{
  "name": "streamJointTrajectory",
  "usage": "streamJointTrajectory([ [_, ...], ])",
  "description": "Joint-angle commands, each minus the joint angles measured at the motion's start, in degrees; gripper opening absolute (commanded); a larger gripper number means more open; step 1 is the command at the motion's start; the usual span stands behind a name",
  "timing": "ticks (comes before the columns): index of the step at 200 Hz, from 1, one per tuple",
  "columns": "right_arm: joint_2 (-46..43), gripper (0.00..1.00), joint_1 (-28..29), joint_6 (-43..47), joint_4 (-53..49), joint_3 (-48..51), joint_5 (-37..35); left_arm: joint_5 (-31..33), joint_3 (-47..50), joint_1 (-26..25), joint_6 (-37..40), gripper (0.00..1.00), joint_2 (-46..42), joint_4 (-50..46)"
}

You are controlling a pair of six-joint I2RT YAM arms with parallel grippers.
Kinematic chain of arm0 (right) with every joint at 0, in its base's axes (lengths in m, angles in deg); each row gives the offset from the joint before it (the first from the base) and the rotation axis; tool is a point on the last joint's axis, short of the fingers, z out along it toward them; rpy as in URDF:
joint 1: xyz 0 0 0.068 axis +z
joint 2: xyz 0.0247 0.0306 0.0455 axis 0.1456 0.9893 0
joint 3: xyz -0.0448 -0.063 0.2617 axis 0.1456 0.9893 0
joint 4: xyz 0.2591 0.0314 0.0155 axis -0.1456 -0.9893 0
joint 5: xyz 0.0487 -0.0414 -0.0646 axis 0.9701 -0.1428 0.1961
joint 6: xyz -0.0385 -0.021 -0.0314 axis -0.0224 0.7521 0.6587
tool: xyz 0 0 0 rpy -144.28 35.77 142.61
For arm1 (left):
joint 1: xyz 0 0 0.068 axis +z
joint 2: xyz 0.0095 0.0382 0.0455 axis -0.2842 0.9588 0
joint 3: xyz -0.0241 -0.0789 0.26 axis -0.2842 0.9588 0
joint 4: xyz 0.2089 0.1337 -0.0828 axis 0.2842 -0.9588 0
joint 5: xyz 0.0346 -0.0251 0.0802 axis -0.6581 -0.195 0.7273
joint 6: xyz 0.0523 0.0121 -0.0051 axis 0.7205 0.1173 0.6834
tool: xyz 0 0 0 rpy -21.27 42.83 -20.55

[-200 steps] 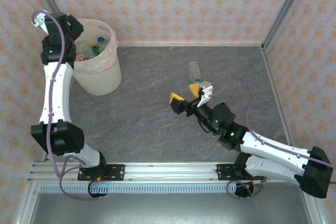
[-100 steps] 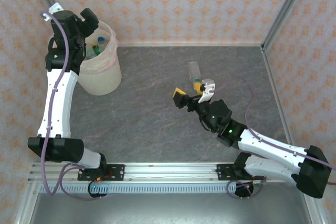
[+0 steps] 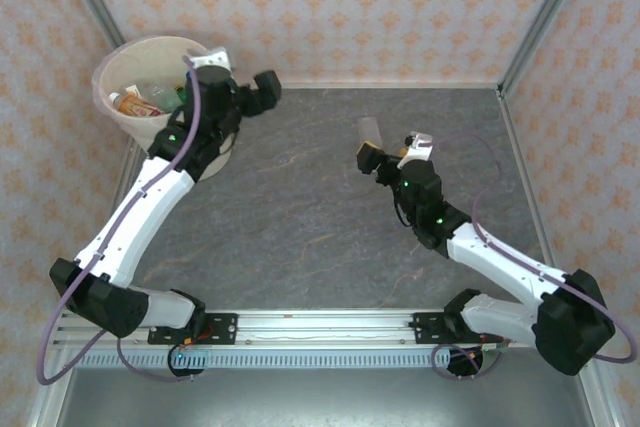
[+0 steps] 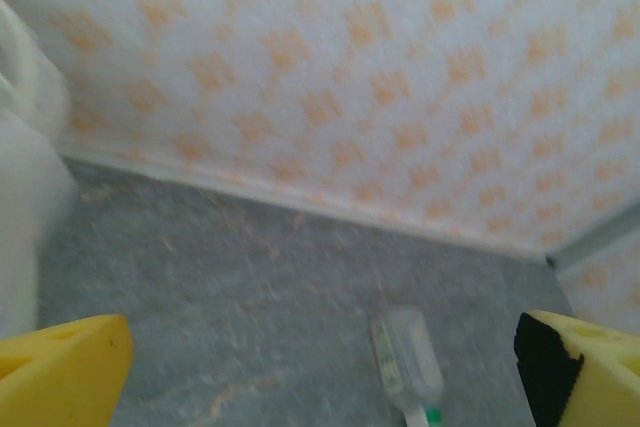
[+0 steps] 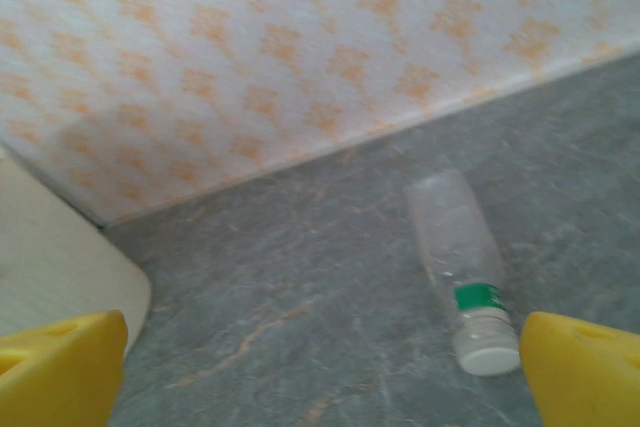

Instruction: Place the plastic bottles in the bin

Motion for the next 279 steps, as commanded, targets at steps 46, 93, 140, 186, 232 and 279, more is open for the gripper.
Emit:
streamJointTrajectory([
  [46,15.74,0.9,-11.86,-4.05,-6.62,-8.17,18.73,-0.39,17.15,-8.51,-1.44,0.99,-8.94,10.21],
  [93,29.27,0.79,-14.8,-2.06,-12.21,-17.02,20.63,-2.11,25.22,-9.97,-4.56,0.99,-12.74,13.3],
  [140,39.34,0.73,-16.03,-1.6,-14.75,-24.05,22.42,-1.06,28.48,-10.06,-4.82,0.99,-15.9,13.59],
  [186,45.18,0.69,-16.03,-0.76,-16.84,-28.11,24.68,-0.42,29.19,-10.05,-4.92,0.99,-16.68,13.59],
  [232,48.07,0.62,-15.99,0.34,-17.34,-29.19,25.92,-1.12,28.53,-10.06,-5.31,0.99,-15.69,13.68],
  [279,47.61,0.46,-15.93,0.99,-16.45,-28.27,24.98,-0.13,28.25,-9.97,-6.83,0.99,-15.62,13.32],
])
